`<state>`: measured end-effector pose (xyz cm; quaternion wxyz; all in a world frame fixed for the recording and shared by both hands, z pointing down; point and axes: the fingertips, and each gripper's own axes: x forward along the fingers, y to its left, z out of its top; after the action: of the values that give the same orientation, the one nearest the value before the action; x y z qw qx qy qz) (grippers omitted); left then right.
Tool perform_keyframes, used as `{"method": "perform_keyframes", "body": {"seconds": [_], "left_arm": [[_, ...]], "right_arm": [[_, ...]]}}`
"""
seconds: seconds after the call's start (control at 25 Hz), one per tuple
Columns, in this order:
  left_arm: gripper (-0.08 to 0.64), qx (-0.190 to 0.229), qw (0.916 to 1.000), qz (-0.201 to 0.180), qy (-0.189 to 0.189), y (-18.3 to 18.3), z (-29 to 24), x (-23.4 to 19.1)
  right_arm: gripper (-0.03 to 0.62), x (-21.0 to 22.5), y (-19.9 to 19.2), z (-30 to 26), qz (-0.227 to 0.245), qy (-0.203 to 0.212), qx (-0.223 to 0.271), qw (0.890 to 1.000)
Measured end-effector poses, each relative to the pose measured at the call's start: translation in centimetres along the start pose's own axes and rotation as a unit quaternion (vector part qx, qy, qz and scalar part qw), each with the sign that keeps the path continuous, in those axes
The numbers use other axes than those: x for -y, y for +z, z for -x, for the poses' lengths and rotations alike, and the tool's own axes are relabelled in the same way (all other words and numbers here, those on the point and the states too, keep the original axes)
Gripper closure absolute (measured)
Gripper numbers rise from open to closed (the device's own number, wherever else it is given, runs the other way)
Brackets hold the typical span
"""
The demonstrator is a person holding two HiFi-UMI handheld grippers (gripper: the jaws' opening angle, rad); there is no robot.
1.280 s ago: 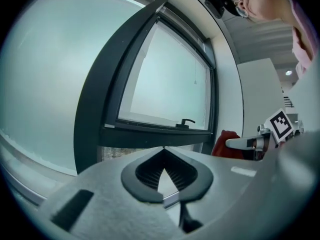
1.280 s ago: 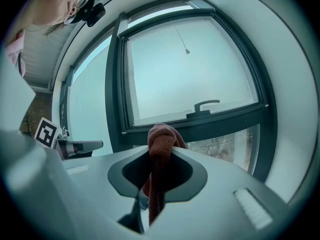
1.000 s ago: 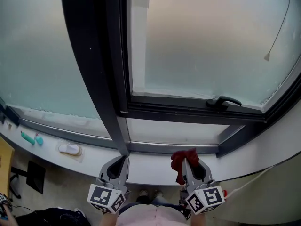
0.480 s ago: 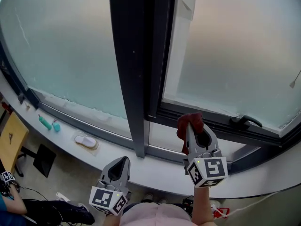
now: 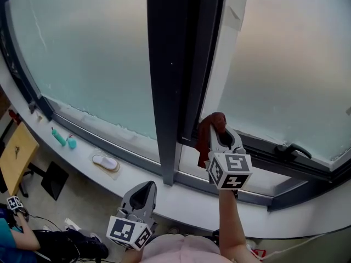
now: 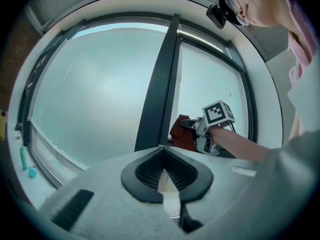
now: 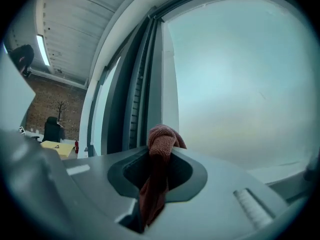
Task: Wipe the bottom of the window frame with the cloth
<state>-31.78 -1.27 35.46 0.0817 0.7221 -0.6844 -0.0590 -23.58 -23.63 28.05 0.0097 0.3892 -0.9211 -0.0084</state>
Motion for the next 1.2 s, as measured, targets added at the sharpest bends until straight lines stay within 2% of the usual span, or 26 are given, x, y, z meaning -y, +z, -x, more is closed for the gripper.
{"method": "perform_keyframes", "body": {"seconds": [0.12,0.24,0.44,0.56,0.76,0.96,1.2], "left_arm": [[0.565,0.0,1.0,0.004,0.001,0.0,-0.1,-0.2],[0.565,-0.002,1.0,0.001,0.002,0.1,-0.3,-0.3],[0.565,-0.006,1.0,0.005,0.004,-0.1,-0.3,-0.4],[0.565,-0.009,0.9999,0.006,0.002,-0.3,-0.4,-0.2],[0.565,-0.01,0.9999,-0.001,-0.003,-0.6,-0.8,0.2],[0.565,-0.018,0.9972,-0.067,-0.025,-0.4,-2.4,2.0],[0.565,-0.02,0.9963,-0.064,-0.054,-0.5,-3.8,3.8]], "right_arm": [[0.529,0.3,-1.6,-1.6,0.013,-0.011,-0.039,0.999],[0.529,0.4,-3.0,-3.2,0.046,-0.021,-0.087,0.995],[0.529,0.8,-5.1,-5.1,0.092,-0.035,-0.193,0.976],[0.531,0.9,-5.7,-5.7,0.11,-0.033,-0.226,0.967],[0.531,0.9,-5.7,-5.7,0.114,-0.034,-0.215,0.969],[0.531,1.5,-5.5,-4.9,0.11,-0.043,-0.195,0.974],[0.531,3.0,-5.6,-3.4,0.116,-0.067,-0.192,0.972]]}}
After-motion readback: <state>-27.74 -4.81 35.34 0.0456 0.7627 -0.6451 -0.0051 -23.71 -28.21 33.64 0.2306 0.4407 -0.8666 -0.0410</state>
